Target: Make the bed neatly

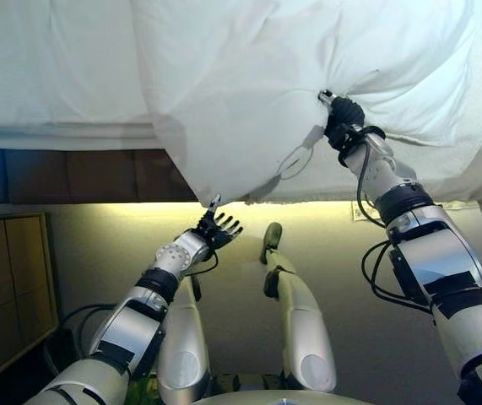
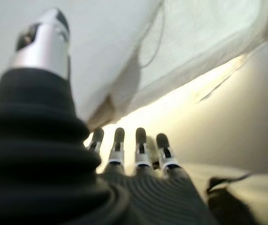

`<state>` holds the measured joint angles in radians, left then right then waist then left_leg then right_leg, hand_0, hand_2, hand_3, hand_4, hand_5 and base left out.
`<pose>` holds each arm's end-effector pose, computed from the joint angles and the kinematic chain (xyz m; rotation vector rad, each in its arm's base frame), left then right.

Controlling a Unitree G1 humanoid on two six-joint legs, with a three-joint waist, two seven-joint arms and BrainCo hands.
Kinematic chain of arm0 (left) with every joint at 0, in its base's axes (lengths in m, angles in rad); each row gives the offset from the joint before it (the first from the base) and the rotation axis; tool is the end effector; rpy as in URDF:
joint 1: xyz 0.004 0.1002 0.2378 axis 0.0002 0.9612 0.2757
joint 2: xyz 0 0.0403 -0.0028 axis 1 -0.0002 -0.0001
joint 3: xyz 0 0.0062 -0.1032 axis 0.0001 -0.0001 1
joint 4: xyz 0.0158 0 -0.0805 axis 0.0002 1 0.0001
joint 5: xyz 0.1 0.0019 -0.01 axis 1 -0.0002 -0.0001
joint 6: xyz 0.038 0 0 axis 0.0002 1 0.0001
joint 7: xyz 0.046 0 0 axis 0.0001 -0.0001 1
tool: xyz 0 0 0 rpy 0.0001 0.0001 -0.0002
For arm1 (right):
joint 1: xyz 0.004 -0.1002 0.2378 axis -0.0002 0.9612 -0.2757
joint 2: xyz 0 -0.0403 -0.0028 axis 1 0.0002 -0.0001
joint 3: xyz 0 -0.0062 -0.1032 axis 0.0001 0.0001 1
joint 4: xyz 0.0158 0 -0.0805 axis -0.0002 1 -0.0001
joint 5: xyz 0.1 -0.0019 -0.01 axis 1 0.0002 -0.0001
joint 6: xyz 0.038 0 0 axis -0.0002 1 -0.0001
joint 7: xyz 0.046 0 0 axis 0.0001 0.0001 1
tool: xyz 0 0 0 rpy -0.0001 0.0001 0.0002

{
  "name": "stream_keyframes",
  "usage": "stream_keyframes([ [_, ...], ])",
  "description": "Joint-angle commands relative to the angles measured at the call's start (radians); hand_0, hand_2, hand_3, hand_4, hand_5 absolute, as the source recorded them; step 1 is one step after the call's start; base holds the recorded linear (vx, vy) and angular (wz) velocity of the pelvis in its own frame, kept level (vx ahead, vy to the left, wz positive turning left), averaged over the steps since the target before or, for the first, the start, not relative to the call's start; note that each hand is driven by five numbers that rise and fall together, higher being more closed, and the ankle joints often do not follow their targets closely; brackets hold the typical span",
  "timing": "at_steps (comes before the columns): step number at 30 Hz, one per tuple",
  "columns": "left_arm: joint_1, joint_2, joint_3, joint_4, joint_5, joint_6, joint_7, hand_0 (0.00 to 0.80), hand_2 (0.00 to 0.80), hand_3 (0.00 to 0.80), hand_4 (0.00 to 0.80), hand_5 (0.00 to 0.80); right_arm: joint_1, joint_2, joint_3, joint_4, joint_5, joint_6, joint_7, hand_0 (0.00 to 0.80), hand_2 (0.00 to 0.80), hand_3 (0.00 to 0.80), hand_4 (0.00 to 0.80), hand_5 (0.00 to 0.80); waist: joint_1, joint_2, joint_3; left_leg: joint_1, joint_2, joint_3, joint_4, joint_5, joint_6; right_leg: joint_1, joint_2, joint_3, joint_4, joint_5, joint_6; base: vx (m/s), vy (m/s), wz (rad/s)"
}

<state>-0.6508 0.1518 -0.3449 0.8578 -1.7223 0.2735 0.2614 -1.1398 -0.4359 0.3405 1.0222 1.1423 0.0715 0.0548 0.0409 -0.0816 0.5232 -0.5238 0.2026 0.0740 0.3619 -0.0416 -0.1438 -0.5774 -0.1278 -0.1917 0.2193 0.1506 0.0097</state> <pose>0.2989 0.1049 0.0385 -1.1821 0.8047 0.0077 0.3716 -0.1787 0.1941 0.4869 0.0037 0.1475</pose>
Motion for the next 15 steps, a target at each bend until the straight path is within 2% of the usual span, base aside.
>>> stream_keyframes([
  [1,-0.007,-0.036,-0.034,-0.060,-0.077,0.021,0.019,0.000,0.000,0.000,0.000,0.000,-0.143,0.007,0.012,-0.126,0.039,-0.073,0.023,0.800,0.800,0.800,0.800,0.800,0.019,-0.015,-0.003,-0.044,0.028,-0.034,-0.022,0.057,0.005,0.020,-0.055,-0.005,0.042,-0.059,0.116,-0.023,-0.046,0.01],
  [10,-0.087,-0.052,-0.119,-0.122,-0.164,0.002,-0.048,0.000,0.000,0.000,0.000,0.000,-0.133,0.065,0.047,-0.212,0.092,-0.074,0.033,0.800,0.800,0.800,0.800,0.800,-0.006,-0.038,-0.003,-0.074,0.048,-0.036,0.017,0.045,0.000,-0.001,-0.045,0.006,0.056,-0.056,0.114,-0.008,-0.050,0.00],
  [15,-0.165,-0.062,-0.117,-0.108,-0.200,-0.028,-0.082,0.000,0.000,0.000,0.000,0.000,-0.110,0.110,0.062,-0.271,0.161,-0.055,0.074,0.800,0.800,0.800,0.800,0.800,-0.038,-0.047,-0.003,-0.079,0.056,-0.022,0.029,0.040,-0.005,-0.012,-0.039,0.023,0.055,-0.055,0.112,0.005,0.003,-0.02],
])
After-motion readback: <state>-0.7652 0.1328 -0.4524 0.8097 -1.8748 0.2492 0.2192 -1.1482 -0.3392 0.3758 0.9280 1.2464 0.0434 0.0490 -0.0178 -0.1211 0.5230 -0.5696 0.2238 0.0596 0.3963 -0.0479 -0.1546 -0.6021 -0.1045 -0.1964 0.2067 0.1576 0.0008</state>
